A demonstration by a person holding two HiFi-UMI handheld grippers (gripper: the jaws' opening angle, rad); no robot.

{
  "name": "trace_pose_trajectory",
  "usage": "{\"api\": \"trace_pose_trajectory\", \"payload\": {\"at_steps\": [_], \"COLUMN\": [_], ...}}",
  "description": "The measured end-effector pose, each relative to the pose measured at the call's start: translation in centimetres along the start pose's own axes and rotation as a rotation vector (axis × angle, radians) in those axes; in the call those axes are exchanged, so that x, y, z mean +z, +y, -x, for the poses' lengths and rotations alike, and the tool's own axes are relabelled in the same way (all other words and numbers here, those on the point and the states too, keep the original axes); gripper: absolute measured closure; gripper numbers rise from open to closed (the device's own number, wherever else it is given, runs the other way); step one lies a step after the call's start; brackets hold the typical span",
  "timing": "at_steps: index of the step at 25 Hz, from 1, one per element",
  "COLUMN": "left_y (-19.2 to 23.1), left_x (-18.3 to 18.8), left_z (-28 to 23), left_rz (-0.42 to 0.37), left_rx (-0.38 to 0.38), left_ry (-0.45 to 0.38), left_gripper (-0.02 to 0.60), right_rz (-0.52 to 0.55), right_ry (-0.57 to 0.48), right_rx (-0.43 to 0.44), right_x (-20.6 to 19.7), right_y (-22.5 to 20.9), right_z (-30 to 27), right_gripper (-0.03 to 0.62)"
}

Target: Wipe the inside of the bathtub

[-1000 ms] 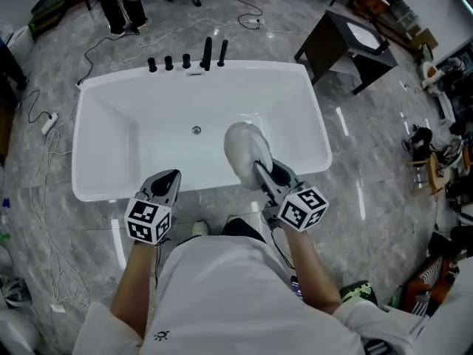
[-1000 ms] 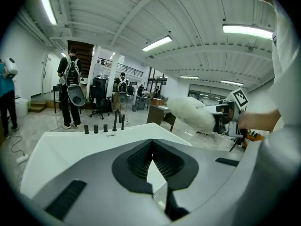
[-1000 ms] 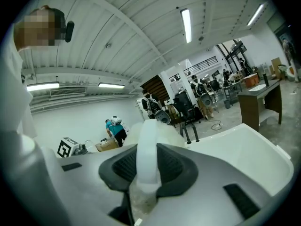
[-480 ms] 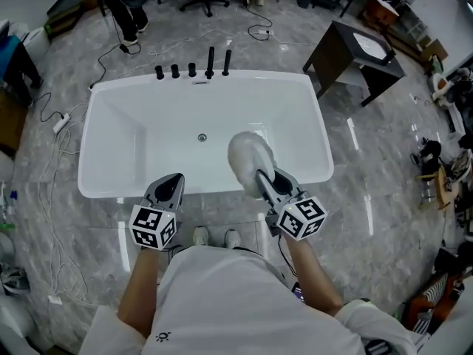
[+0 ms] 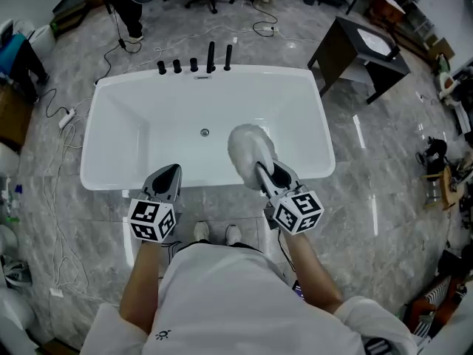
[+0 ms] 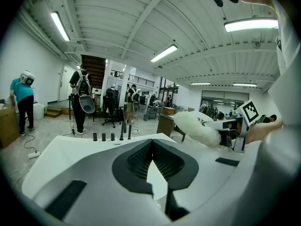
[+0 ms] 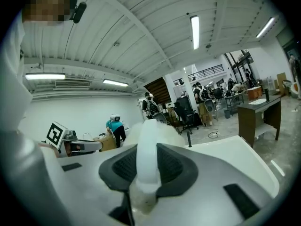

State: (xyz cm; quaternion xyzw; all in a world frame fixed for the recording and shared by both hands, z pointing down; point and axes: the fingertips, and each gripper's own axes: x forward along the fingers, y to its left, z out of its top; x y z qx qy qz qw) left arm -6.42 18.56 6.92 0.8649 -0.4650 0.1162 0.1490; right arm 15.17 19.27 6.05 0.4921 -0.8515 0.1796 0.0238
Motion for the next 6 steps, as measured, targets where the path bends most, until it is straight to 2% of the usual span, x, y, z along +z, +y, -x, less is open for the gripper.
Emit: {"api": "trace_pose_trajectory", "payload": {"at_steps": [6], "left_y": [-0.84], "left_x": [0.95], "left_z": [-0.04], "left_rz": [-0.017], "left_rx": [-0.003], "left_ry": [-0.020], "left_gripper": [0.571], "right_rz": [0.022], "right_ry": [-0.009], "right_rx": [0.017], "right_x": [0.48], "right_y": [0.00], "right_z": [0.43], "right_gripper": [0.494]}}
